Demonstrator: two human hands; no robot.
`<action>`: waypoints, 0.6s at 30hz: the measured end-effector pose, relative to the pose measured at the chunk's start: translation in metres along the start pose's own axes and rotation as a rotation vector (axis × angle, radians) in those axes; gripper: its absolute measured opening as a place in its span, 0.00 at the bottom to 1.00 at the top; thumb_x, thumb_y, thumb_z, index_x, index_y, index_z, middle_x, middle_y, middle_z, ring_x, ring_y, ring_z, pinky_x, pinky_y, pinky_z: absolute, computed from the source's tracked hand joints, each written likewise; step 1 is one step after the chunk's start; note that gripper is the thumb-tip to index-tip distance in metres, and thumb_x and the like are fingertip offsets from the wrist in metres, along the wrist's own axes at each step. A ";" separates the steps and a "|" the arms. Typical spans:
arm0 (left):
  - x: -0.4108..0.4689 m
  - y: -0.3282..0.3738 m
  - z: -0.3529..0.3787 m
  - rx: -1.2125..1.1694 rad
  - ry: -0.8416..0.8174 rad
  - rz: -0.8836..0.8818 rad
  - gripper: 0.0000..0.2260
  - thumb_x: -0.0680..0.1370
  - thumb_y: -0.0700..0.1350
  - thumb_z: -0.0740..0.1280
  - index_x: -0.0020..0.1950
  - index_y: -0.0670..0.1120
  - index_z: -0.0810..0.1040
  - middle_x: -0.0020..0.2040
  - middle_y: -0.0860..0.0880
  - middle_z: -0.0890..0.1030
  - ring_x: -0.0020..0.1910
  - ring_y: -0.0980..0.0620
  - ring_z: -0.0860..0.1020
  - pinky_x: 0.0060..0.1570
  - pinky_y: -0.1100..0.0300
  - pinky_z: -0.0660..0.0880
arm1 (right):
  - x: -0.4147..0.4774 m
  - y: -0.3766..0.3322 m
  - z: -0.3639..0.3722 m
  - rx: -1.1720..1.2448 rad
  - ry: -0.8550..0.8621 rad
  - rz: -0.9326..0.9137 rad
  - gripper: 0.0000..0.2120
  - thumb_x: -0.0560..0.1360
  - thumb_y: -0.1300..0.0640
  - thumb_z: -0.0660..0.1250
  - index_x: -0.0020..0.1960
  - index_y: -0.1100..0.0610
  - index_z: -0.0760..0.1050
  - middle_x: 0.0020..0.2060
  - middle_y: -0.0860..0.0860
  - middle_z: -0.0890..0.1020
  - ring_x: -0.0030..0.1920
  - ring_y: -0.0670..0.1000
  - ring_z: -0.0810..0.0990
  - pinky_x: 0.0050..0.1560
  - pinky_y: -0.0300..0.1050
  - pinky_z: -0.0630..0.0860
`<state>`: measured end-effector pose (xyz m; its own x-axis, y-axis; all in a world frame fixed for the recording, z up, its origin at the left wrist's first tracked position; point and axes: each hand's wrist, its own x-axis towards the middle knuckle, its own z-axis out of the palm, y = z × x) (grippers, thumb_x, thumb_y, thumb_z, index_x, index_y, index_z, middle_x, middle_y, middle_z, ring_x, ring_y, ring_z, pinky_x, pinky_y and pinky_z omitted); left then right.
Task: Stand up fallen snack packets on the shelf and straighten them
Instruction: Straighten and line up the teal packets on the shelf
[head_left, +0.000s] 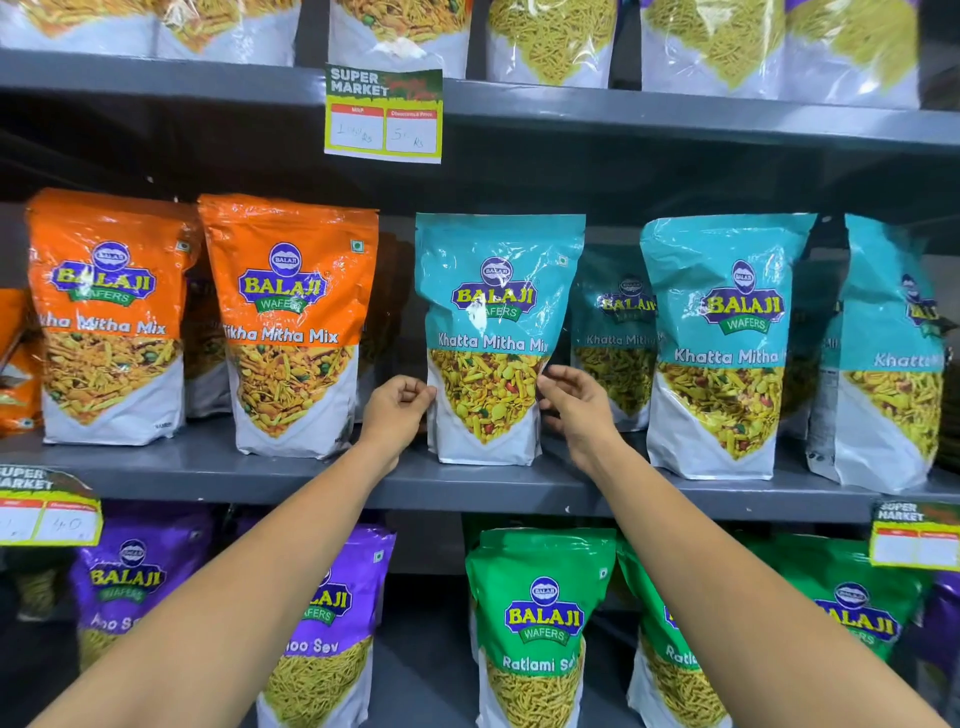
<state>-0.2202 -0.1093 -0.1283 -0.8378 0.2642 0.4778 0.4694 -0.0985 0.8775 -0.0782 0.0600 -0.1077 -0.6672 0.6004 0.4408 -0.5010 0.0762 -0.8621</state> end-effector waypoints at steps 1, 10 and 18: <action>0.000 0.001 0.000 -0.003 0.001 -0.003 0.09 0.76 0.42 0.68 0.37 0.51 0.76 0.37 0.47 0.79 0.43 0.46 0.76 0.50 0.39 0.77 | 0.001 0.000 0.001 0.013 0.001 -0.009 0.06 0.75 0.63 0.67 0.50 0.55 0.75 0.40 0.49 0.81 0.34 0.44 0.75 0.36 0.38 0.75; 0.003 -0.001 0.001 0.024 0.018 0.003 0.08 0.76 0.43 0.68 0.37 0.51 0.76 0.39 0.47 0.80 0.43 0.47 0.78 0.50 0.42 0.79 | -0.002 -0.001 0.005 -0.032 0.029 -0.183 0.07 0.74 0.65 0.69 0.46 0.53 0.78 0.42 0.50 0.82 0.43 0.49 0.79 0.45 0.41 0.78; -0.001 0.003 0.003 0.064 0.058 0.065 0.09 0.76 0.42 0.68 0.37 0.52 0.74 0.36 0.50 0.77 0.40 0.50 0.75 0.39 0.60 0.71 | 0.009 -0.013 0.005 -0.043 0.162 -0.166 0.08 0.72 0.65 0.71 0.38 0.54 0.78 0.34 0.51 0.81 0.29 0.44 0.78 0.30 0.37 0.75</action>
<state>-0.2173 -0.1072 -0.1264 -0.8185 0.2035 0.5372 0.5389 -0.0519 0.8408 -0.0800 0.0607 -0.0914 -0.4786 0.6965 0.5347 -0.5700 0.2167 -0.7925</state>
